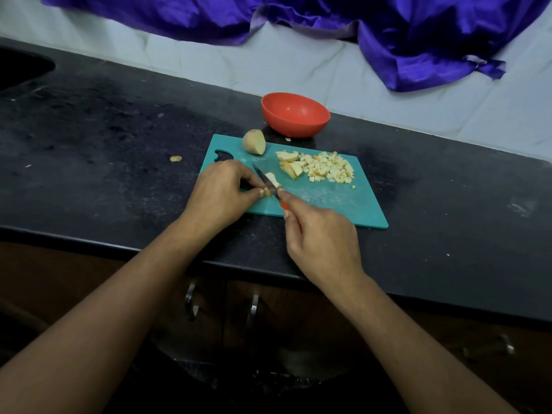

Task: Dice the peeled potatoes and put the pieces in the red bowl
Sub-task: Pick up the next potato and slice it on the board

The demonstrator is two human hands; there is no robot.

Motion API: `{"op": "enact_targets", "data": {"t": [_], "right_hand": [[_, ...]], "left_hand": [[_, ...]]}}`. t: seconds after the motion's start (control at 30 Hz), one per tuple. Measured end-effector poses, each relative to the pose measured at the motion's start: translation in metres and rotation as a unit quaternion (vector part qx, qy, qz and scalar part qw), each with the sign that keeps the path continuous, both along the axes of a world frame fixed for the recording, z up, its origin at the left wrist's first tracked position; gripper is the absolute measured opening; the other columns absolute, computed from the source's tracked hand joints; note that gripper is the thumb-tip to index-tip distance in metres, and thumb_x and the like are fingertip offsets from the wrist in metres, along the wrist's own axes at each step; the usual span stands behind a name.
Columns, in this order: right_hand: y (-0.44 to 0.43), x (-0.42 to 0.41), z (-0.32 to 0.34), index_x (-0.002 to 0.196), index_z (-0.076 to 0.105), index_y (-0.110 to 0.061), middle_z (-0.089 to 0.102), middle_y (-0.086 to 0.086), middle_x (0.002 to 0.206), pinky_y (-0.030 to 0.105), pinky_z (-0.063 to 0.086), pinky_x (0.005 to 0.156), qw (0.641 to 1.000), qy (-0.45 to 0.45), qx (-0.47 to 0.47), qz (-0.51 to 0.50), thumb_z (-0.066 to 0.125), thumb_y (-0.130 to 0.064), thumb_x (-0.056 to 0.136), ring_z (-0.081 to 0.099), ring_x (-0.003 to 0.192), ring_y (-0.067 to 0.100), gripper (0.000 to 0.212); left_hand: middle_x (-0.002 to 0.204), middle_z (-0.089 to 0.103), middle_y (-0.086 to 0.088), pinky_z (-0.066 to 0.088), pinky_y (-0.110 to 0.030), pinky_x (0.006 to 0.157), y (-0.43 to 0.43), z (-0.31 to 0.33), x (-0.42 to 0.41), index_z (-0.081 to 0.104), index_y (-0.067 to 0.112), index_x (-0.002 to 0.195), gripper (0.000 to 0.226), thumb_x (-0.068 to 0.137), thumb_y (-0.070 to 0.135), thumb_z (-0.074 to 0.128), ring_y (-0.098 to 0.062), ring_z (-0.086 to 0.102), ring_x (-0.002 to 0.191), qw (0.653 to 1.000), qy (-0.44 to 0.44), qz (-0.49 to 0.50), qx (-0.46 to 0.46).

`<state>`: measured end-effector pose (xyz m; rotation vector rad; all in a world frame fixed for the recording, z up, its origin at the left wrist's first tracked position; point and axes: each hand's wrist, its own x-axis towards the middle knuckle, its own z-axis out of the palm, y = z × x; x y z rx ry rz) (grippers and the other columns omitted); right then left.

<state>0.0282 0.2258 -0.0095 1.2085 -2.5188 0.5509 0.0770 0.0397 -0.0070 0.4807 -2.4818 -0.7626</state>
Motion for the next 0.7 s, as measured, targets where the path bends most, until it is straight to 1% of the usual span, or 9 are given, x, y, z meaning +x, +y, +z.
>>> {"op": "enact_targets", "data": {"t": [0.07,0.13,0.23,0.33,0.43,0.5,0.57,0.63,0.7], "right_hand": [[-0.0008,0.0004,0.0003,0.145,0.055,-0.032,0.06,-0.009,0.067,0.032,0.046,0.053,1.0,0.009,0.012,0.001,0.049,-0.033,0.104,0.052,0.056,0.009,0.041],[-0.0013,0.0005,0.0005,0.145,0.055,-0.031,0.059,-0.009,0.066,0.032,0.045,0.052,1.0,0.013,0.022,0.002,0.048,-0.033,0.105,0.051,0.055,0.01,0.041],[-0.0025,0.0009,0.0006,0.145,0.054,-0.031,0.056,-0.01,0.066,0.031,0.04,0.051,0.999,0.021,0.035,-0.002,0.048,-0.033,0.104,0.05,0.055,0.01,0.041],[-0.0028,0.0011,0.0004,0.145,0.055,-0.031,0.054,-0.011,0.067,0.03,0.038,0.051,0.998,0.032,0.048,-0.003,0.05,-0.032,0.103,0.049,0.056,0.011,0.042],[-0.0034,-0.0003,0.0015,0.145,0.055,-0.033,0.059,-0.008,0.072,0.031,0.042,0.055,0.997,0.037,0.072,-0.002,0.049,-0.032,0.103,0.053,0.061,0.012,0.042],[-0.0041,-0.0005,0.0021,0.146,0.054,-0.033,0.062,-0.007,0.075,0.031,0.04,0.057,0.997,0.034,0.076,0.0,0.048,-0.032,0.104,0.054,0.064,0.012,0.042],[-0.0033,0.0,0.0022,0.144,0.056,-0.034,0.063,-0.009,0.075,0.03,0.037,0.058,0.998,0.025,0.061,-0.001,0.049,-0.032,0.104,0.051,0.064,0.009,0.041],[-0.0004,-0.0003,0.0022,0.142,0.058,-0.036,0.058,-0.014,0.07,0.027,0.036,0.057,1.0,-0.003,0.017,-0.016,0.051,-0.033,0.103,0.046,0.059,0.006,0.04],[0.003,-0.0019,0.0023,0.141,0.059,-0.038,0.049,-0.016,0.062,0.023,0.034,0.052,0.998,-0.037,-0.035,-0.034,0.052,-0.033,0.103,0.045,0.053,0.005,0.04]], "left_hand": [[0.082,0.064,0.023,0.046,-0.019,0.081,-0.0004,-0.0008,-0.0005,0.08,0.027,0.09,0.005,0.086,0.029,0.081,0.001,0.06,0.086,1.0,0.002,0.004,-0.001],[0.08,0.063,0.023,0.046,-0.022,0.082,-0.0005,-0.0007,-0.0008,0.08,0.027,0.089,0.005,0.085,0.029,0.082,0.0,0.06,0.087,1.0,0.003,0.007,-0.002],[0.083,0.063,0.021,0.048,-0.023,0.083,-0.0007,-0.0008,-0.001,0.08,0.026,0.089,0.005,0.085,0.029,0.082,-0.002,0.061,0.088,1.0,0.005,0.007,-0.007],[0.08,0.061,0.023,0.045,-0.022,0.081,-0.0005,-0.0008,-0.0007,0.079,0.027,0.087,0.003,0.085,0.029,0.081,0.0,0.059,0.087,1.0,0.003,0.008,-0.008],[0.081,0.063,0.023,0.046,-0.022,0.083,-0.0007,-0.0007,-0.0012,0.08,0.027,0.087,0.003,0.086,0.029,0.081,0.0,0.059,0.088,1.0,-0.001,0.012,-0.006],[0.085,0.066,0.021,0.047,-0.023,0.083,-0.0011,-0.001,-0.0015,0.079,0.027,0.086,0.003,0.085,0.03,0.081,-0.002,0.061,0.09,1.0,-0.005,0.016,-0.004],[0.086,0.069,0.019,0.044,-0.017,0.076,-0.0013,-0.0016,-0.0016,0.077,0.028,0.083,0.006,0.085,0.031,0.081,-0.002,0.063,0.089,1.0,-0.002,0.018,0.001],[0.083,0.068,0.019,0.039,-0.011,0.071,-0.0014,-0.0023,-0.0011,0.073,0.029,0.081,0.009,0.084,0.031,0.082,0.0,0.062,0.086,1.0,0.002,0.018,0.008],[0.083,0.068,0.02,0.041,-0.013,0.073,-0.0019,-0.0028,-0.0006,0.073,0.03,0.083,0.009,0.085,0.031,0.081,0.002,0.062,0.085,1.0,0.009,0.012,0.023]]}}
